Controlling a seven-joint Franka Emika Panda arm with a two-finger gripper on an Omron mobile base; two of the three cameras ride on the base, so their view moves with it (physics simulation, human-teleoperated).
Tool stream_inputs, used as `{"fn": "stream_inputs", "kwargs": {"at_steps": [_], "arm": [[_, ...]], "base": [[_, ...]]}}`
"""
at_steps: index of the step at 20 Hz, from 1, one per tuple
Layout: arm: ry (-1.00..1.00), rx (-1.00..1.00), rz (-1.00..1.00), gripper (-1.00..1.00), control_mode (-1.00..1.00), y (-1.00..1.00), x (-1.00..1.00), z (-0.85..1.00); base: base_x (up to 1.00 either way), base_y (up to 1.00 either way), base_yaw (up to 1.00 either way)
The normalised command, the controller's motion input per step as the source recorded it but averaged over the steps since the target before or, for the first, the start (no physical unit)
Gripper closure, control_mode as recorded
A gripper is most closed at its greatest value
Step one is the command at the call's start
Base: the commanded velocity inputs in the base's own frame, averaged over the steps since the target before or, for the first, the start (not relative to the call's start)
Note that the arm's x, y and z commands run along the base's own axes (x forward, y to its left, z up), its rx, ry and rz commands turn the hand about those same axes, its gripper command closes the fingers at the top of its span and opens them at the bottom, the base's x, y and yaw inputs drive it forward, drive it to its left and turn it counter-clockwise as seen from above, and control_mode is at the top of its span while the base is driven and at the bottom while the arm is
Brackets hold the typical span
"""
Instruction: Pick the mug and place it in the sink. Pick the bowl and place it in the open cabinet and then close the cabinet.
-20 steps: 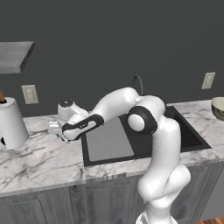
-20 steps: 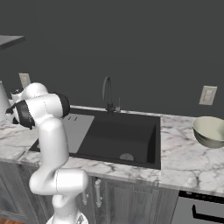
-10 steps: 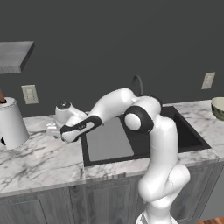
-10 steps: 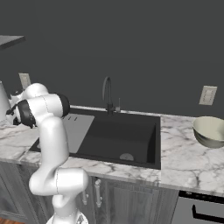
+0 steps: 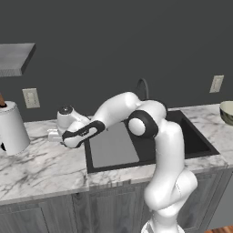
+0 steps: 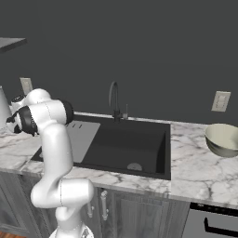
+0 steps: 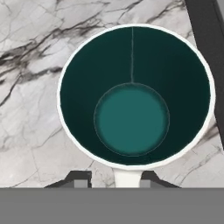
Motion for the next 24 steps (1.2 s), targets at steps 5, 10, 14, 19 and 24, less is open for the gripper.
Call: {"fn": "stream_inputs", "kwargs": {"at_steps": [5,10,14,19,24], "arm": [[0.00,0.00,0.00,1.00,-1.00,0.00,0.00,-0.03],[0.03,0.00,0.00,1.00,-1.00,0.00,-0.03,0.00],[-0.05,0.00,0.00,1.00,-1.00,-0.06,-0.18,0.00],[-0.16,-0.01,0.11,1.00,-1.00,-0.47,-0.38,0.40],[-0.02,0.00,0.10,1.00,-1.00,-0.62,-0.30,0.37]], "base": [[0.00,0.00,0.00],[0.00,0.00,0.00],[0.00,0.00,0.00],[0.00,0.00,0.00],[0.00,0.00,0.00]]}}
